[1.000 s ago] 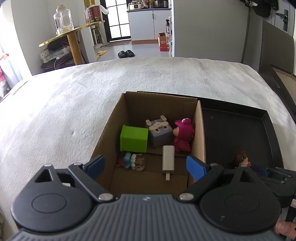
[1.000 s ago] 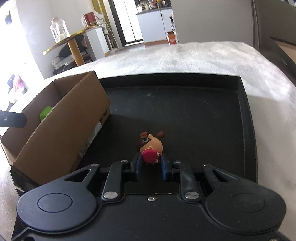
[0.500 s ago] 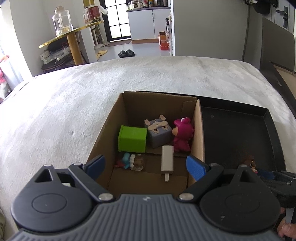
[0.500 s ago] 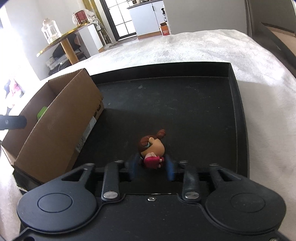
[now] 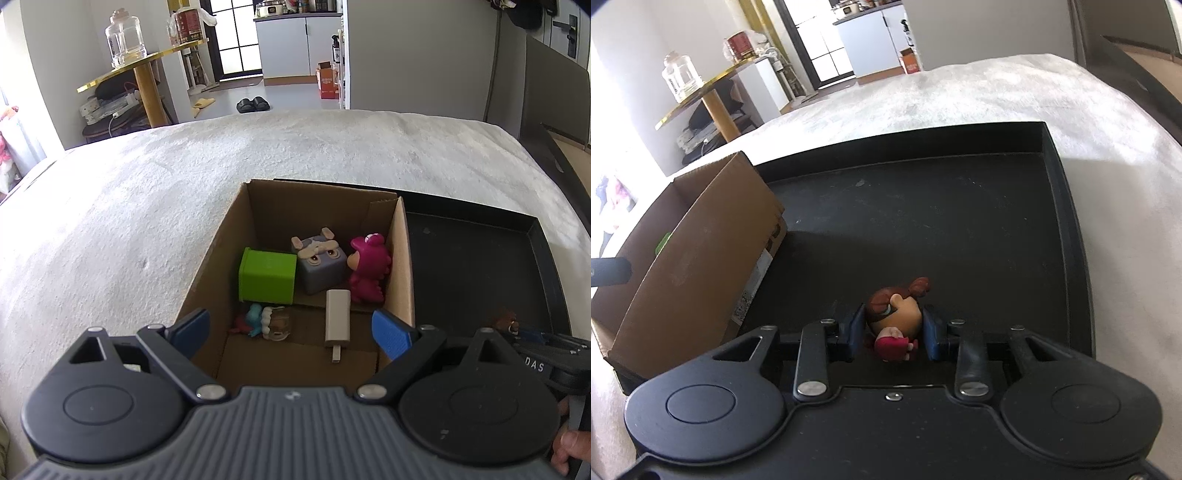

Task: Organize rigid objects
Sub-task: 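Lift the brown-and-red figure, carry it into the box and open the right gripper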

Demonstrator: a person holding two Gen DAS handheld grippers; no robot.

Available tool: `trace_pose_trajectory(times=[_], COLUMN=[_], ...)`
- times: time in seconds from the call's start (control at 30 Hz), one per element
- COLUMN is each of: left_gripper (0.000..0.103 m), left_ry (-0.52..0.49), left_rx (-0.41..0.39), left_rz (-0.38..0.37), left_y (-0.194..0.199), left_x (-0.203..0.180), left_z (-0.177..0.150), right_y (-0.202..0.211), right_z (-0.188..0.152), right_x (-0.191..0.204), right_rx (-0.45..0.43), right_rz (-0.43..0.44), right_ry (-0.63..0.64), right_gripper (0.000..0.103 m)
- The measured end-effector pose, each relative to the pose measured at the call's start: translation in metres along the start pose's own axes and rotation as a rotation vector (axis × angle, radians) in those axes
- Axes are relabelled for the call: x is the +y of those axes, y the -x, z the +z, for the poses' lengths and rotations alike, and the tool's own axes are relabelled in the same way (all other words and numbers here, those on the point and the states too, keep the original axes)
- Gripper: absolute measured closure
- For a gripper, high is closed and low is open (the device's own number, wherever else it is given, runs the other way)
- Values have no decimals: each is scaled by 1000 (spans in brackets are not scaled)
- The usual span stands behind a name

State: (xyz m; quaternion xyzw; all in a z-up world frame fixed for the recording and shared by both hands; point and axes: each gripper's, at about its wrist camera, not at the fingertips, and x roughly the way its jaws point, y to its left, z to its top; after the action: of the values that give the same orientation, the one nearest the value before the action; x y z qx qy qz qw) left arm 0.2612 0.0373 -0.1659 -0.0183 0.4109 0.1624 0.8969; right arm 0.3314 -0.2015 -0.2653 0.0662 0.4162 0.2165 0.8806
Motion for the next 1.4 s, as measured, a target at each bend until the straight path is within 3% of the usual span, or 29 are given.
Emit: trace_pose_trajectory(times=[0.57, 1.4], left_gripper=[9, 9], left_ry=[73, 187], left_rx=[-39, -53], left_rz=[-67, -178], left_y=[12, 0], left_x=[30, 100], left_z=[4, -7], right_y=[16, 67], right_z=[10, 46], right_x=[10, 78], right_rx=[-46, -200], right_rz=[-69, -174], right_ry=[42, 167], right_gripper=[71, 71])
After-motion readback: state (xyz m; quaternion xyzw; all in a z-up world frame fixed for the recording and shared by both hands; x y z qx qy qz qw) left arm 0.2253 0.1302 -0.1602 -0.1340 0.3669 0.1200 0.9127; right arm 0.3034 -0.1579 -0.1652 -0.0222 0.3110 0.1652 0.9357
